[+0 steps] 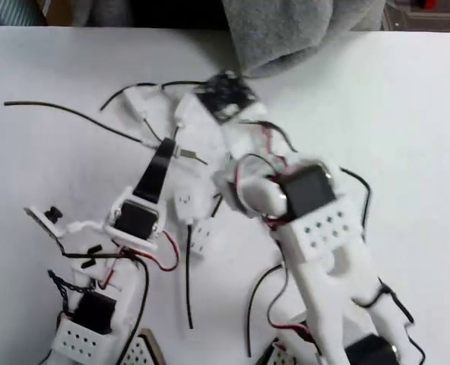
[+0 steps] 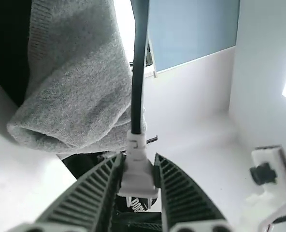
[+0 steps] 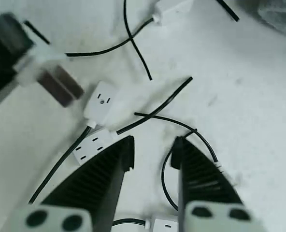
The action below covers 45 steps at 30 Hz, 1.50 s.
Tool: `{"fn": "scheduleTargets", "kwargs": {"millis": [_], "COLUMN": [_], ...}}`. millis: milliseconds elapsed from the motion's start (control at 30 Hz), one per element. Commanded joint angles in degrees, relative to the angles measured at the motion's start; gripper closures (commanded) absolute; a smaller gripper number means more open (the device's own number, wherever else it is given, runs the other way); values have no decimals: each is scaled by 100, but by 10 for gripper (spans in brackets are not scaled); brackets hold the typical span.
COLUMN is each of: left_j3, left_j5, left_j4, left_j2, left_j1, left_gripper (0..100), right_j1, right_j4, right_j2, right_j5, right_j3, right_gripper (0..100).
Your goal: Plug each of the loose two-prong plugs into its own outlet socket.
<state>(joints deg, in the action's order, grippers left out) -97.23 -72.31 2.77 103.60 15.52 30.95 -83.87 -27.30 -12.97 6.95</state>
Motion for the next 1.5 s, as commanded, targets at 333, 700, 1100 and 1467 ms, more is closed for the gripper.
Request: {"fn": "scheduleTargets", "kwargs": {"millis": [333, 700, 1100, 1467], "left_j3": [26, 26, 26, 26], "left_j5": [-26, -26, -26, -26], "left_j4": [88, 149, 149, 246], "left_j2": [92, 92, 92, 92], "left_j1": [75, 75, 75, 66], "left_gripper": [974, 974, 974, 974], "right_j1": [470, 365, 101, 110], "right_j4": [-462, -488, -497, -1059], "right_j2": [1745, 3090, 3459, 3459], "right_j5": [-35, -18, -9, 0], "right_j3": [-1960, -3552, -4053, -4053], "right_gripper": [926, 926, 926, 926]}}
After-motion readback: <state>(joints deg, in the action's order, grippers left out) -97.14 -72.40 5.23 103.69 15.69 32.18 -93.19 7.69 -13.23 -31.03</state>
